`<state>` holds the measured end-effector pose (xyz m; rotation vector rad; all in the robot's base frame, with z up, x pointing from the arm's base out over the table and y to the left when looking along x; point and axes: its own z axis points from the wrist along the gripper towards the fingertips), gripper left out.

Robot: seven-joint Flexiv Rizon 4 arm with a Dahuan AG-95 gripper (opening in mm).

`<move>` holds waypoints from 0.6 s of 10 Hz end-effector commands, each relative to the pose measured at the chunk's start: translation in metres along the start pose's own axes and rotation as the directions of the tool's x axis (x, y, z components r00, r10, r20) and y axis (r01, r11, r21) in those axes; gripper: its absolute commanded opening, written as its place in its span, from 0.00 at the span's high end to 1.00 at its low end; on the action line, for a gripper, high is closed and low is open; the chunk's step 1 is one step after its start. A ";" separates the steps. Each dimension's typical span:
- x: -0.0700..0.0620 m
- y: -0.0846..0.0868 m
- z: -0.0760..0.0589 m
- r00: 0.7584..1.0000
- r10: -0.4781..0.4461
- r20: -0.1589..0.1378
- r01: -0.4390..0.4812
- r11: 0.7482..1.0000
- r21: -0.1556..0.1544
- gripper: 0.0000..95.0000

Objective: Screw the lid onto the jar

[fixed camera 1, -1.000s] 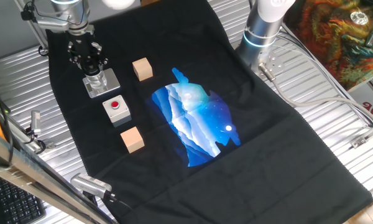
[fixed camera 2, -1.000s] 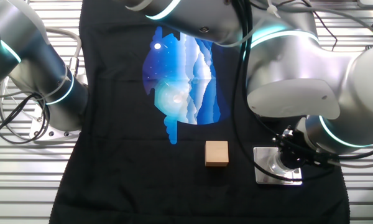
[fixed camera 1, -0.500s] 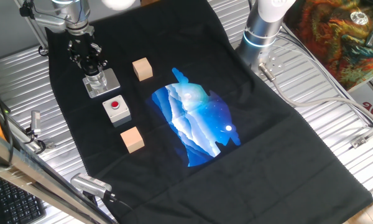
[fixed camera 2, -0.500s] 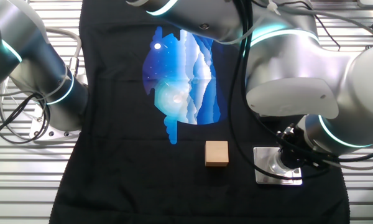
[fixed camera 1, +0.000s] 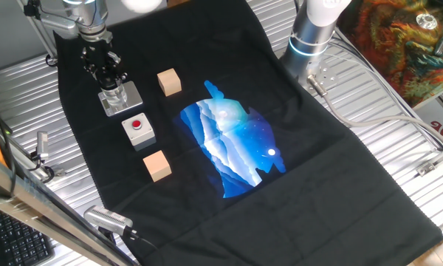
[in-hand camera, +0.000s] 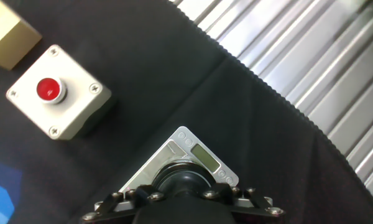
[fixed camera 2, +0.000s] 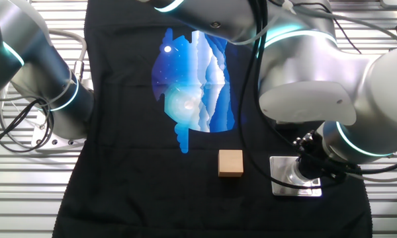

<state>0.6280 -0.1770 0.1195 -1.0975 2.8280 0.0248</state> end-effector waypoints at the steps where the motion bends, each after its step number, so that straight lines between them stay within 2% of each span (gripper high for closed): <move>1: 0.000 0.000 0.000 0.999 0.041 0.000 -0.041 0.999 0.000 1.00; 3: 0.000 0.000 0.000 0.995 0.100 0.002 -0.100 0.995 0.000 1.00; 6: 0.000 0.000 0.000 0.994 0.106 0.001 -0.106 0.994 0.000 1.00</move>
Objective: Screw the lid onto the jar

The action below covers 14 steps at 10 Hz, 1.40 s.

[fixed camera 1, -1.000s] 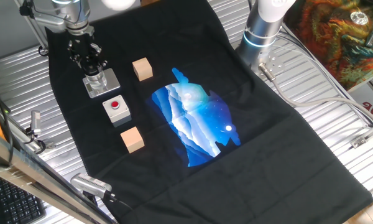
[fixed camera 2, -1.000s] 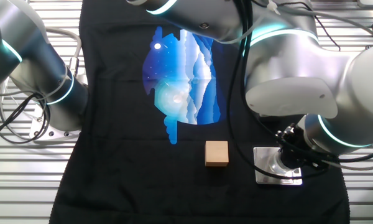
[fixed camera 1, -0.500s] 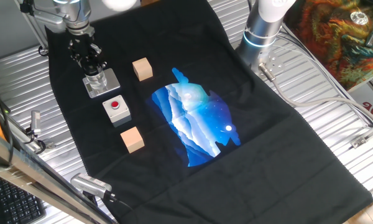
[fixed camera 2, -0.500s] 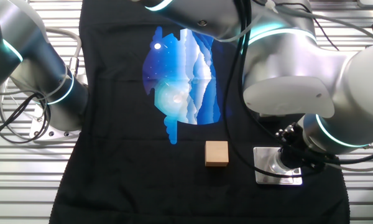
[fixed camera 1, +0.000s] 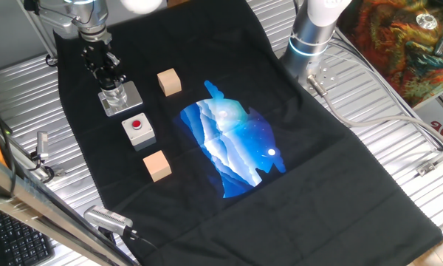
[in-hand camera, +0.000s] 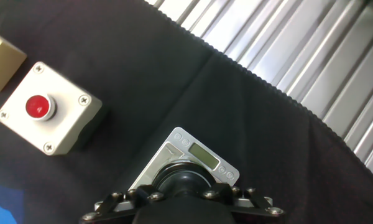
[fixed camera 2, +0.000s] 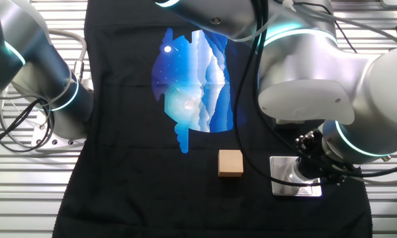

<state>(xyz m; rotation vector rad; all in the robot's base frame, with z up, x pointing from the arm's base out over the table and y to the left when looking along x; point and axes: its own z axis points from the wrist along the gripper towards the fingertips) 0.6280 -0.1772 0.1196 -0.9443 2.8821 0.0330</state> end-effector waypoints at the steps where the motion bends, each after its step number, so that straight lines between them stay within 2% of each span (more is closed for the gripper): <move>1: 0.000 0.000 0.001 1.000 -0.003 0.000 0.003 1.000 -0.002 1.00; 5: 0.000 0.000 0.001 1.000 -0.012 -0.002 0.012 1.000 -0.002 1.00; 6: 0.000 0.000 0.001 1.000 -0.020 -0.002 0.020 1.000 -0.003 0.80; 7: 0.000 0.000 0.001 1.000 -0.028 0.000 0.028 1.000 -0.002 0.40; 8: 0.000 0.000 0.001 0.999 -0.041 0.003 0.041 0.999 -0.002 0.40; 10: 0.000 0.000 0.001 0.999 -0.052 0.003 0.052 0.999 -0.002 0.00; 13: 0.000 0.000 0.001 0.998 -0.064 -0.004 0.064 0.998 -0.011 0.00; 14: 0.000 0.000 0.001 0.995 -0.096 -0.025 0.095 0.995 -0.027 0.00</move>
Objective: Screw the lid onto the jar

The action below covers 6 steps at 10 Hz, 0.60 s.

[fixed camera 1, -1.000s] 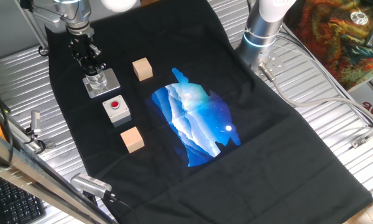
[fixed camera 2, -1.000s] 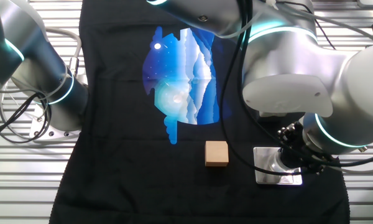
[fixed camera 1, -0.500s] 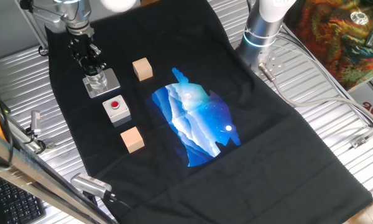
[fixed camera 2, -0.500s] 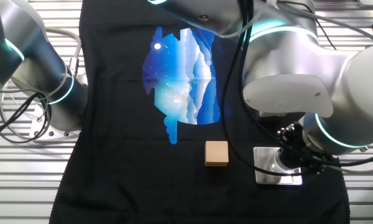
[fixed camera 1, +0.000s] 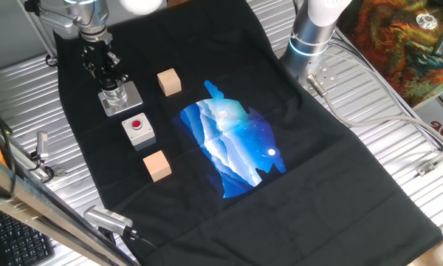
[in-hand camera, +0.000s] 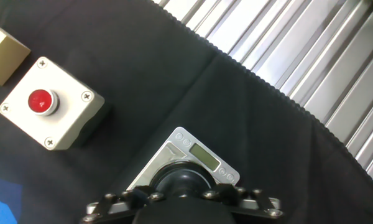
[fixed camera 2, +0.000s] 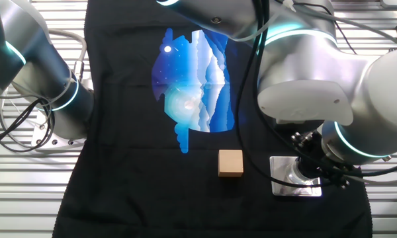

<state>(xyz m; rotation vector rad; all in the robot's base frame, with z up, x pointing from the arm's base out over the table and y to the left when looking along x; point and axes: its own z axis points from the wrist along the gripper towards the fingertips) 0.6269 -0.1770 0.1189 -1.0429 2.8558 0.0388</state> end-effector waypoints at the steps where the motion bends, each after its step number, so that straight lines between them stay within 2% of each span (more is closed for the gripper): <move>1: -0.001 -0.001 0.000 0.997 -0.069 -0.027 0.068 0.998 -0.018 0.00; 6: -0.001 -0.001 0.000 0.997 -0.069 -0.027 0.068 0.998 -0.018 0.00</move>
